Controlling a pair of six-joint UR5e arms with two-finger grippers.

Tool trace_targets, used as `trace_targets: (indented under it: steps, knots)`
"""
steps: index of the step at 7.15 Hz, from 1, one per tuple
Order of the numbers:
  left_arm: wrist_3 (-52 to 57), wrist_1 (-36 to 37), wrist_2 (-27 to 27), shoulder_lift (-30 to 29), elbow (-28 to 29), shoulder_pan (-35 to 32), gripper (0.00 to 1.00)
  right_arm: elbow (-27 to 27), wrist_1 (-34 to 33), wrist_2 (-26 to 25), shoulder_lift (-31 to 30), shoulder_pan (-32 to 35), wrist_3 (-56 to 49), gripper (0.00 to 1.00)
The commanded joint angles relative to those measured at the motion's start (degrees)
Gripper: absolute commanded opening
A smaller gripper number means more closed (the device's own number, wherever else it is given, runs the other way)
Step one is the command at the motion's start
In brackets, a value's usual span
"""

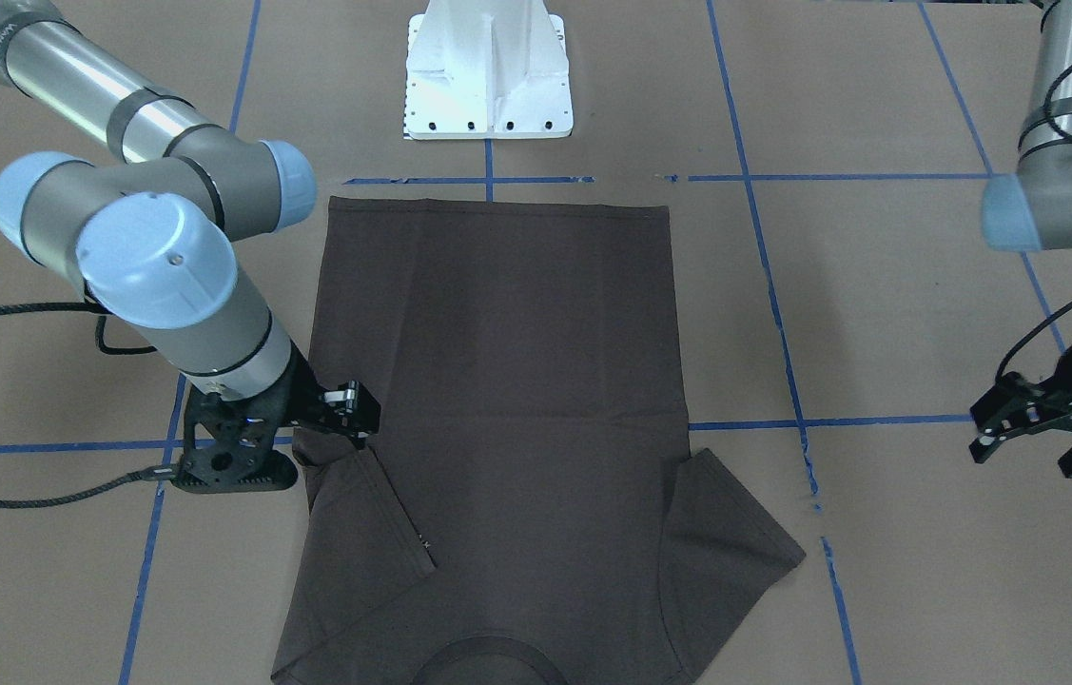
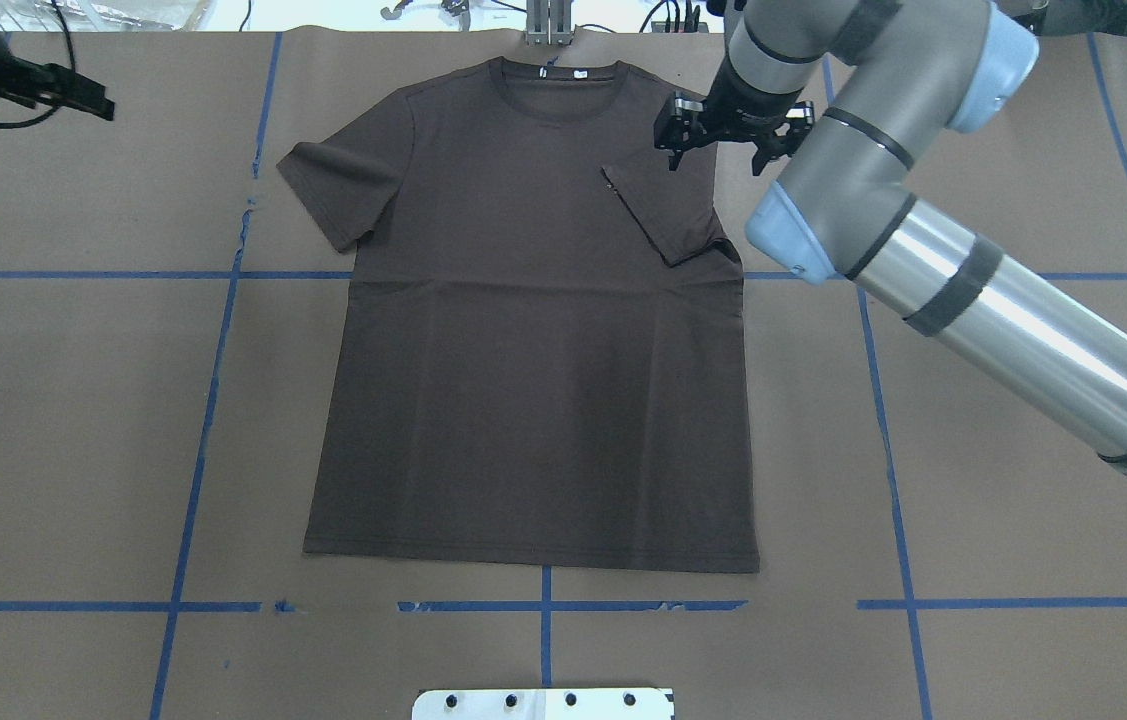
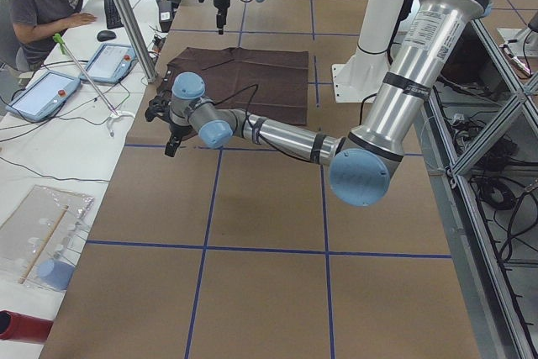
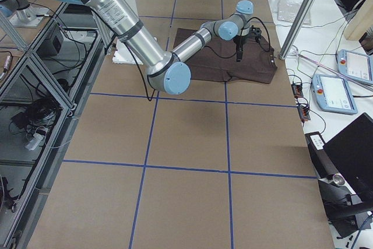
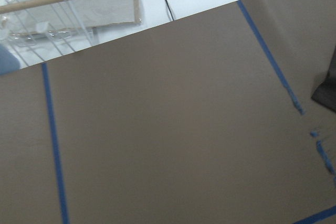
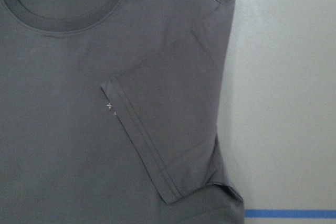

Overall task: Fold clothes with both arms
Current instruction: 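Release the sleeve and lift the right gripper while the left arm approaches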

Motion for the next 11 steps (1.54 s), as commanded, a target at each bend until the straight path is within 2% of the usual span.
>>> trace_targets:
  steps: [1, 2, 4, 5, 9, 11]
  knots:
    - [-15.12, -9.70, 6.91, -5.10, 6.31, 7.79, 1.00, 10.06, -1.49, 1.09, -8.26, 1.48, -0.16, 1.00]
    - [-19.71, -13.15, 11.55, -9.30, 12.35, 11.82, 1.00, 10.87, -1.31, 0.82, -8.90, 1.31, -0.16, 1.00]
    - [-22.73, -13.28, 13.09, -11.09, 15.57, 13.26, 1.00, 10.71, -1.05, 0.73, -9.34, 1.22, -0.16, 1.00]
    - [-23.88, -13.45, 16.75, -13.45, 19.14, 14.31, 1.00, 10.88, -0.96, 0.82, -9.34, 1.22, -0.08, 1.00]
    - [-23.89, -13.45, 20.73, -14.35, 23.22, 15.20, 1.00, 10.88, -0.96, 0.73, -9.26, 1.04, 0.63, 1.00]
    - [-23.89, -14.50, 21.00, -14.44, 24.36, 15.37, 0.99, 10.79, -0.96, 0.65, -9.17, 0.87, 0.72, 1.00]
